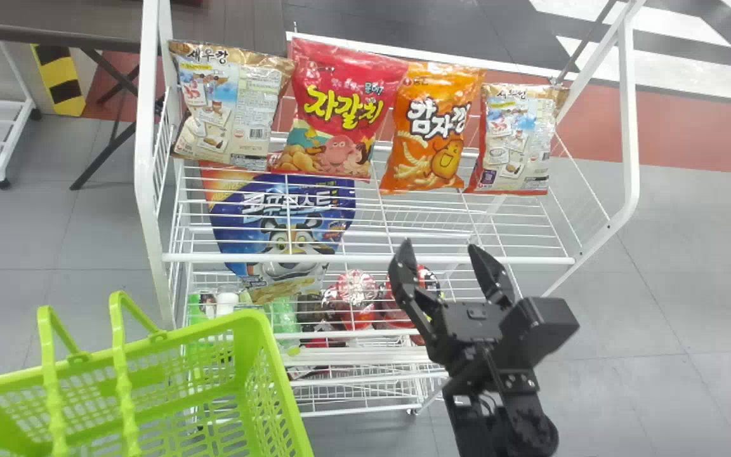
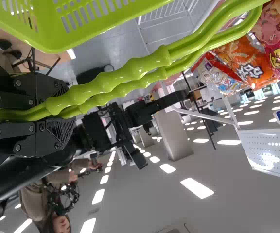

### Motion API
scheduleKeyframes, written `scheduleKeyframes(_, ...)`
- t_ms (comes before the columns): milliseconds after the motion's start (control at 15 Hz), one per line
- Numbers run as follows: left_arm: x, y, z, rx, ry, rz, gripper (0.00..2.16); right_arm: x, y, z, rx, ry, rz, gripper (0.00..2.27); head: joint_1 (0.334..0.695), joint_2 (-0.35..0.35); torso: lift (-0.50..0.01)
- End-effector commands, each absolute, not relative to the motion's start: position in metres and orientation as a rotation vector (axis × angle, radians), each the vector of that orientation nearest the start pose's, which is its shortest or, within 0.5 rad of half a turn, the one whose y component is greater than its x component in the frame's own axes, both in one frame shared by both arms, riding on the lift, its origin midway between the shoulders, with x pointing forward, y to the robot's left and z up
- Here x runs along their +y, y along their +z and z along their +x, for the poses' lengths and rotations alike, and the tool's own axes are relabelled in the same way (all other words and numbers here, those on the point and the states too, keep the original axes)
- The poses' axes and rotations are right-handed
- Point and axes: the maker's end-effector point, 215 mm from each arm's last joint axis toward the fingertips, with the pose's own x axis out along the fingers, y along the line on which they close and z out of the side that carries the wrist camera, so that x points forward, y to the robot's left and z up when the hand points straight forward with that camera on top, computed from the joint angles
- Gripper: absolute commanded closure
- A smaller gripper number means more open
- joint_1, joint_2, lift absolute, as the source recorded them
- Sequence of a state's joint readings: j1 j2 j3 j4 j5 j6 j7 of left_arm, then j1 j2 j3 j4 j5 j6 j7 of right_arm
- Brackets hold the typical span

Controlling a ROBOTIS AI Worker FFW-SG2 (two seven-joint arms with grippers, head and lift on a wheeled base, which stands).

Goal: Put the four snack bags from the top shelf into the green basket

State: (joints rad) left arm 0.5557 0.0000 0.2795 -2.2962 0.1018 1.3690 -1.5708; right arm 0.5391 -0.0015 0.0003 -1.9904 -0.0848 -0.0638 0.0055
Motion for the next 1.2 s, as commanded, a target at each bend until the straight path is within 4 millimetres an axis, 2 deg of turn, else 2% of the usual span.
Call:
scheduleKeyframes(0, 0.101, -0.361, 0.204, 0.821, -1.153, -0.962, 2.15, -0.199, -0.362, 0.459, 0.054, 0.048, 0.112, 0.13, 0.695, -0.238, 0.0)
scheduleKeyframes(333, 0.107, -0.365, 0.211, 0.819, -1.138, -0.971, 2.15, -0.102, -0.364, 0.535, 0.095, 0.25, 0.126, 0.13, 0.695, -0.089, 0.0)
scheduleKeyframes(467, 0.113, -0.368, 0.215, 0.82, -1.126, -0.978, 2.15, -0.072, -0.368, 0.565, 0.109, 0.302, 0.115, 0.14, 0.695, -0.003, 0.0)
scheduleKeyframes(600, 0.115, -0.371, 0.215, 0.827, -1.125, -0.98, 2.15, -0.048, -0.376, 0.601, 0.143, 0.345, 0.143, 0.14, 0.695, 0.043, 0.0)
scheduleKeyframes(800, 0.119, -0.375, 0.216, 0.835, -1.129, -0.997, 2.15, -0.028, -0.378, 0.635, 0.137, 0.397, 0.15, 0.14, 0.695, 0.089, 0.0)
scheduleKeyframes(933, 0.12, -0.377, 0.217, 0.838, -1.132, -1.005, 2.15, -0.022, -0.38, 0.648, 0.136, 0.465, 0.18, 0.14, 0.695, 0.118, 0.0)
scheduleKeyframes(1133, 0.121, -0.38, 0.221, 0.842, -1.136, -1.018, 2.15, -0.026, -0.392, 0.662, 0.172, 0.475, 0.151, 0.15, 0.695, 0.131, 0.0)
